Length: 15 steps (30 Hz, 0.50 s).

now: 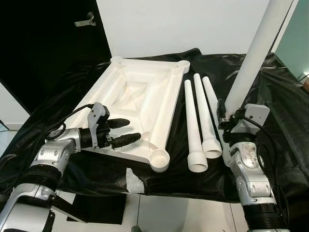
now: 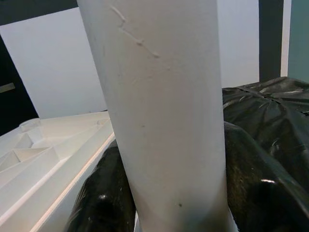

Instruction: Building children table

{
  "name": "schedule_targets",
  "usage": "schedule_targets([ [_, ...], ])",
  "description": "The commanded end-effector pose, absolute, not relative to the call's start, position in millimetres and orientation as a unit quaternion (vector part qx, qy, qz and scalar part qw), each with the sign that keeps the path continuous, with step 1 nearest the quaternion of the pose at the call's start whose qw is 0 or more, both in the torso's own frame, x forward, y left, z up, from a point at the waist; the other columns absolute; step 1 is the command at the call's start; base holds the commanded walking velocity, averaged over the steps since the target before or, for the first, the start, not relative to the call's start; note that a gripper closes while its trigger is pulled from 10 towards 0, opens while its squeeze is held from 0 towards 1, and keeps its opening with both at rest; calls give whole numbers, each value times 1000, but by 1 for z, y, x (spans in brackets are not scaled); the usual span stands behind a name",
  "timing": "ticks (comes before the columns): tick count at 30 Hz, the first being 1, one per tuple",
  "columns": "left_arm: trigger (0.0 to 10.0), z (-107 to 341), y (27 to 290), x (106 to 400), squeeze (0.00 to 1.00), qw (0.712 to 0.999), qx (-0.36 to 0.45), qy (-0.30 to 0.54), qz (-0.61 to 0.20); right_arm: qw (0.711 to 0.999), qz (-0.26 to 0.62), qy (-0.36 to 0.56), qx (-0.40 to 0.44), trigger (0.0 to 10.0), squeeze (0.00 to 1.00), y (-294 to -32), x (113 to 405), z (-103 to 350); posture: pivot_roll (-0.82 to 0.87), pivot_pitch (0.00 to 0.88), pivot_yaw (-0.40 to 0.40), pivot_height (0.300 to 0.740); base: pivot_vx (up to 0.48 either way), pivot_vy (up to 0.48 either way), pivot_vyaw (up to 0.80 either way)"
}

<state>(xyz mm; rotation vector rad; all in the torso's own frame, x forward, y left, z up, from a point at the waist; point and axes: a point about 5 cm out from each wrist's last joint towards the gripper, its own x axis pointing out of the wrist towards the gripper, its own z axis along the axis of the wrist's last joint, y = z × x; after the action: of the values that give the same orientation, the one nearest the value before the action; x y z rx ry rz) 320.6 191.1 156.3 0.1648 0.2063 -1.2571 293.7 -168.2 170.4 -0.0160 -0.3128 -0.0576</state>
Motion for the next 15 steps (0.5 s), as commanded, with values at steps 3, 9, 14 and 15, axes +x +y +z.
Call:
schedule_targets([
  [3,10000,143,191,294,569,662,94,142,-730,987,-24,-161,-3,10000,0,-166,296,173,-109,7,59,740,0,0,0],
  [9,10000,126,188,288,455,640,136,177,-735,986,-26,-162,-4,10000,0,-167,296,174,-113,5,59,740,0,0,0],
  [14,10000,115,182,288,325,648,159,190,-720,986,-27,-164,-3,10000,0,-168,296,174,-120,5,60,740,0,0,0],
  [15,10000,112,181,288,325,644,170,196,-719,986,-28,-164,-3,10000,0,-168,296,174,-121,6,61,740,0,0,0],
])
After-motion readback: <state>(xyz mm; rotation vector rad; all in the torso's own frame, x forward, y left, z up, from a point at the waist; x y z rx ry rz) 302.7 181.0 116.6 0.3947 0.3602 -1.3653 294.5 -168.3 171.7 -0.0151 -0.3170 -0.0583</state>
